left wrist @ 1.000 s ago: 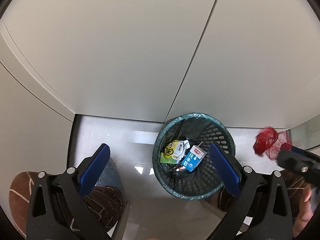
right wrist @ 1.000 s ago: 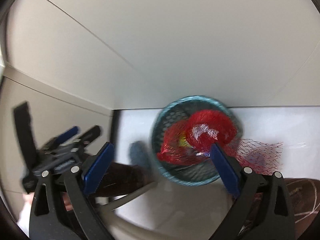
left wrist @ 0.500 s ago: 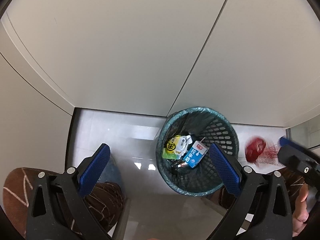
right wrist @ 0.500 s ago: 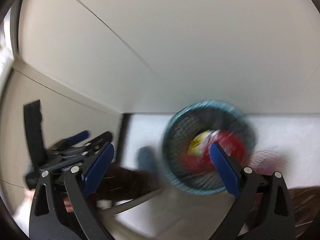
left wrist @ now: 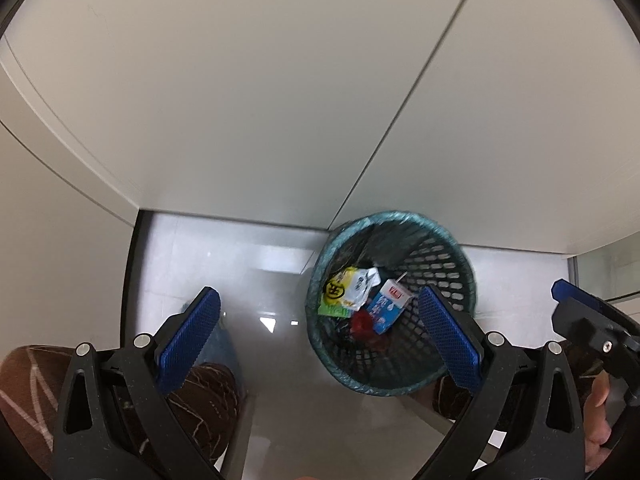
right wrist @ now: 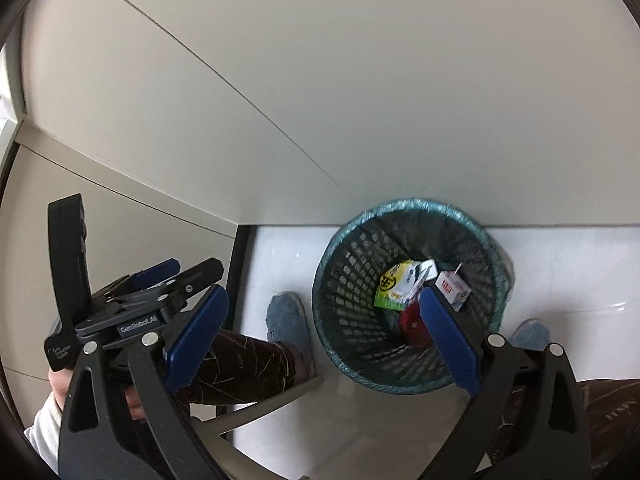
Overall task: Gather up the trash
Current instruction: 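Raise both open tools to the countertop toward the bubble wrap and plastic bag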
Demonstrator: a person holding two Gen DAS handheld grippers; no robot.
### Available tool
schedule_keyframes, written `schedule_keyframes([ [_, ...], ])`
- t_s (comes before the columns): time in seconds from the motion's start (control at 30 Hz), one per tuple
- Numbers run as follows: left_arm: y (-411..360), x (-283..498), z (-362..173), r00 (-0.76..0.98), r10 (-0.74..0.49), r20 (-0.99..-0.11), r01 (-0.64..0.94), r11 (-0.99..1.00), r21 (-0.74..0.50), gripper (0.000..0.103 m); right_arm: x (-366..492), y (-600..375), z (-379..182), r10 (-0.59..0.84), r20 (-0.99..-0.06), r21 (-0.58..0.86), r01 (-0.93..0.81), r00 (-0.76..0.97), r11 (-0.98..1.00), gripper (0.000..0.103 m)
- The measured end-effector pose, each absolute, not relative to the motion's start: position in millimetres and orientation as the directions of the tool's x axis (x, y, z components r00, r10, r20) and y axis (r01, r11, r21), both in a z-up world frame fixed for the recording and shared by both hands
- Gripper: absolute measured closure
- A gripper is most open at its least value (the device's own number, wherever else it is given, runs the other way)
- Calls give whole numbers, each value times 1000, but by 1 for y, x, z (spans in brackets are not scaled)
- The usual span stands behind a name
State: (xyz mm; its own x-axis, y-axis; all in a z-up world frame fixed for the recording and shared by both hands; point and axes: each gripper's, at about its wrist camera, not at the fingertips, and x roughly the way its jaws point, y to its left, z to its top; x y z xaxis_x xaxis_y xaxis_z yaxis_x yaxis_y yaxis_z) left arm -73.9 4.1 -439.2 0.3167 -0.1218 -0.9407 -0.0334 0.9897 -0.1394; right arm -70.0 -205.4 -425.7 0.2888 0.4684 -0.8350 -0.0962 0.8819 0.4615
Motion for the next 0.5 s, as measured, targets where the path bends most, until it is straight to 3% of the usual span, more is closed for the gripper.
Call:
schedule_keyframes([
  [0.17, -3, -89, -375, 391, -116, -913, 8, 992, -122, 6, -78, -207, -365, 339, -851, 328, -98, 401, 940, 10],
  [0.5, -4, -125, -193, 581, -105, -807, 26, 994, -110, 6, -97, -232, -184, 280, -707, 224, -170, 649, 960, 10],
])
